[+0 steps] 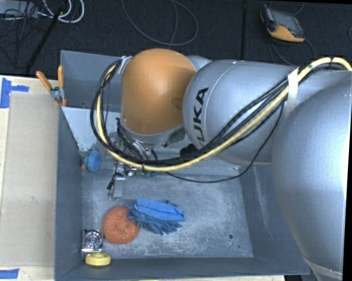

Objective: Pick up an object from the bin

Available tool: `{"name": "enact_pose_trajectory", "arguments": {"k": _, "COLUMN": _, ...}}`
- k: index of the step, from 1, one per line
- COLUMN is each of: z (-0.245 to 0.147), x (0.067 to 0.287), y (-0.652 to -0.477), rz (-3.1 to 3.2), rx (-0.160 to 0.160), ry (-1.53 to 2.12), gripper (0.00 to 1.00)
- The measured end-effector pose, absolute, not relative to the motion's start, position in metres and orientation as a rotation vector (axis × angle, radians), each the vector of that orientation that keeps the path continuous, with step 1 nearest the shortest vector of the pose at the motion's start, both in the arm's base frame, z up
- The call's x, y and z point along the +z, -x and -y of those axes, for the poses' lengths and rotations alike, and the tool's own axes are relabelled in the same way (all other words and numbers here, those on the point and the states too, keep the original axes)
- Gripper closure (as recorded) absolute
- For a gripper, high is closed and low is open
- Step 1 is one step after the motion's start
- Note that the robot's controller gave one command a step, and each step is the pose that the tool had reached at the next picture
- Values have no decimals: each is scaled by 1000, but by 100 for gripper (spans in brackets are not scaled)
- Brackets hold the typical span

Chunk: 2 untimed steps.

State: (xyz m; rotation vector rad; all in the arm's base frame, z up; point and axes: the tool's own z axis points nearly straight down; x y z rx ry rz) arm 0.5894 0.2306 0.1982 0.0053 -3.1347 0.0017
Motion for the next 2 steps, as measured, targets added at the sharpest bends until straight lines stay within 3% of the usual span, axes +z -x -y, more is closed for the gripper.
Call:
{"name": "enact_pose_trajectory", "arguments": {"k": 1, "z": -229, "x": 203, "y": -591, "rz": 3141, "rx": 0, "ry": 3, "gripper": 0}}
{"name": "enact_pose_trajectory", "arguments": {"k": 2, "z": -192, "x": 142, "y": -568, "rz": 3141, "rx": -1, "ry": -119, "gripper": 0}}
